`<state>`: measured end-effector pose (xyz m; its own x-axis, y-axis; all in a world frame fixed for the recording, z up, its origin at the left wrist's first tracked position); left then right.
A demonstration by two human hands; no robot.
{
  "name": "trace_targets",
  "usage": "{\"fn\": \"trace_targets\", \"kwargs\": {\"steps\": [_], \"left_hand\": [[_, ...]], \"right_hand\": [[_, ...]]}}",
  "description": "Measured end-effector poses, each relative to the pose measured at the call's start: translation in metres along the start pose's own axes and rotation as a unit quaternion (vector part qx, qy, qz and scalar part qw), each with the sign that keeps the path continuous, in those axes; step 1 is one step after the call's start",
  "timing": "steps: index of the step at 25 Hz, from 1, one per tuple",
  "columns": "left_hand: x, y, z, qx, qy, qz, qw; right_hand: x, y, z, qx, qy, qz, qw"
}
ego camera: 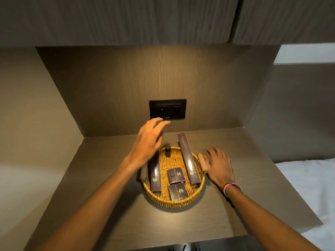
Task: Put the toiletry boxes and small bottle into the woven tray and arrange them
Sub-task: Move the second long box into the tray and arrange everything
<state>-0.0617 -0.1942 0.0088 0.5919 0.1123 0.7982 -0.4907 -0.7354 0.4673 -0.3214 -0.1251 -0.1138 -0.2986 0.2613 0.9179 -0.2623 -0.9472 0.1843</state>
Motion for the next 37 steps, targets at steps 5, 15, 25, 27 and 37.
{"fn": "trace_targets", "kwargs": {"steps": [5, 15, 25, 27, 37], "left_hand": [[0.001, -0.035, 0.042, 0.251, -0.164, -0.009, 0.954], [-0.033, -0.067, 0.038, 0.353, -0.373, 0.104, 0.852], [-0.027, -0.084, 0.060, 0.379, -0.343, 0.095, 0.854], [-0.024, -0.089, 0.062, 0.382, -0.340, 0.092, 0.854], [-0.013, -0.108, 0.057, 0.398, -0.336, 0.072, 0.851]], "right_hand": [[0.016, -0.007, -0.004, -0.117, 0.278, -0.027, 0.953], [0.018, -0.035, 0.060, -0.164, 0.565, 0.090, 0.804], [-0.006, -0.039, 0.084, -0.147, 0.522, 0.086, 0.836], [-0.008, -0.043, 0.089, -0.148, 0.523, 0.085, 0.835], [-0.015, -0.062, 0.094, -0.157, 0.557, 0.110, 0.808]]}}
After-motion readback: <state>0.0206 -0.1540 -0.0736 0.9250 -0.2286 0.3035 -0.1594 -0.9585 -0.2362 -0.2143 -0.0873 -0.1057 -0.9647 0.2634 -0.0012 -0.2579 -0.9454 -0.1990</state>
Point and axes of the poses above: each hand's wrist, its own y-axis towards the middle knuckle, its own x-axis out of the back of the hand, z = x × y, the point moved 3 cm from there along y, towards the middle knuckle, and after that the axes turned 1 degree about z, right-handed, at the moved point
